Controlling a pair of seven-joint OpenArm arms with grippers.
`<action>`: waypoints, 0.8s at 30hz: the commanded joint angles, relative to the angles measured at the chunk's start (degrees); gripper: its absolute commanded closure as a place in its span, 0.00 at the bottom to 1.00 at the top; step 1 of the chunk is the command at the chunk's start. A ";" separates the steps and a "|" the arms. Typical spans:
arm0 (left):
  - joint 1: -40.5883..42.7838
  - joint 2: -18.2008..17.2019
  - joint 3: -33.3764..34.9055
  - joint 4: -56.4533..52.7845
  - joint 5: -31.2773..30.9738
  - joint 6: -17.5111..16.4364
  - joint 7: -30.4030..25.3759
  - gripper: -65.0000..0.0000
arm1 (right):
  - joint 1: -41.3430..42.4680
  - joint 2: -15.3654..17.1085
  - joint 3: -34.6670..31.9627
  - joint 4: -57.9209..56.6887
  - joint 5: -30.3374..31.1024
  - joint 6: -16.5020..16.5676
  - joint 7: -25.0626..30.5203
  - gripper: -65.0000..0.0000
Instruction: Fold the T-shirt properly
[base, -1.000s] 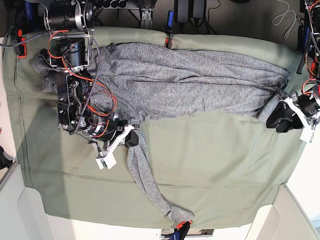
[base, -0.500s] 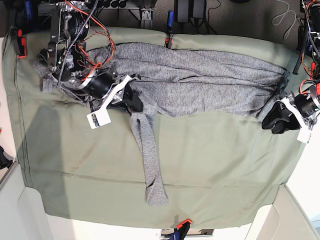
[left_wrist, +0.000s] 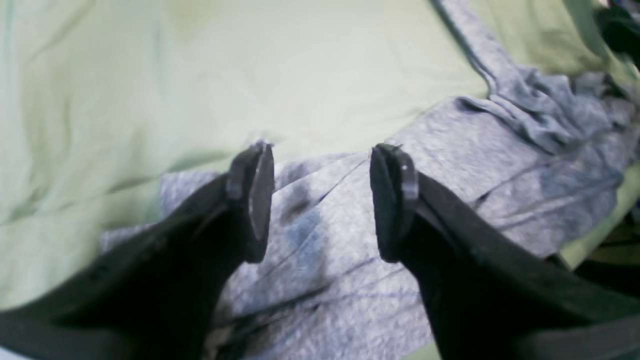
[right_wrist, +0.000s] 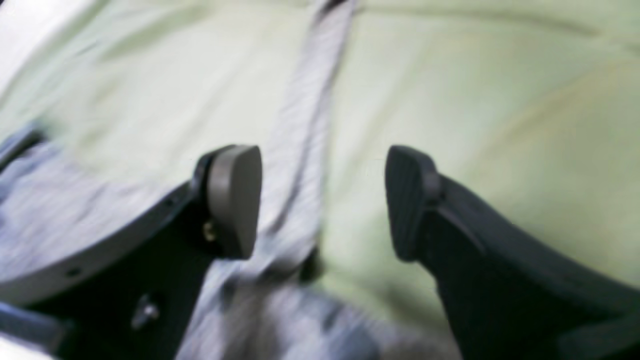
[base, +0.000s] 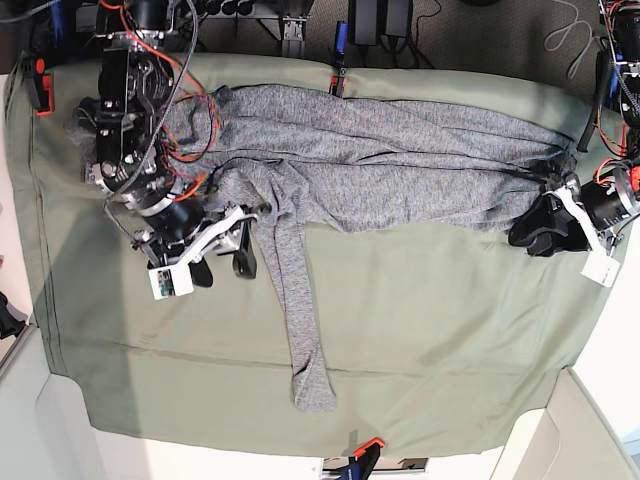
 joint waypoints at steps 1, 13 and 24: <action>-0.83 -1.27 -0.55 1.42 -1.25 -0.12 -0.98 0.48 | 2.54 -0.68 -0.02 -0.98 -0.28 -0.46 1.25 0.41; -0.85 -1.29 -0.55 3.67 -0.63 -0.12 -0.96 0.48 | 17.62 -5.73 -0.98 -28.55 -4.90 -1.33 2.82 0.41; -0.85 -1.27 -0.55 3.67 -0.04 -0.12 -1.03 0.48 | 19.28 -7.54 -6.91 -34.27 -5.03 -1.27 3.23 0.41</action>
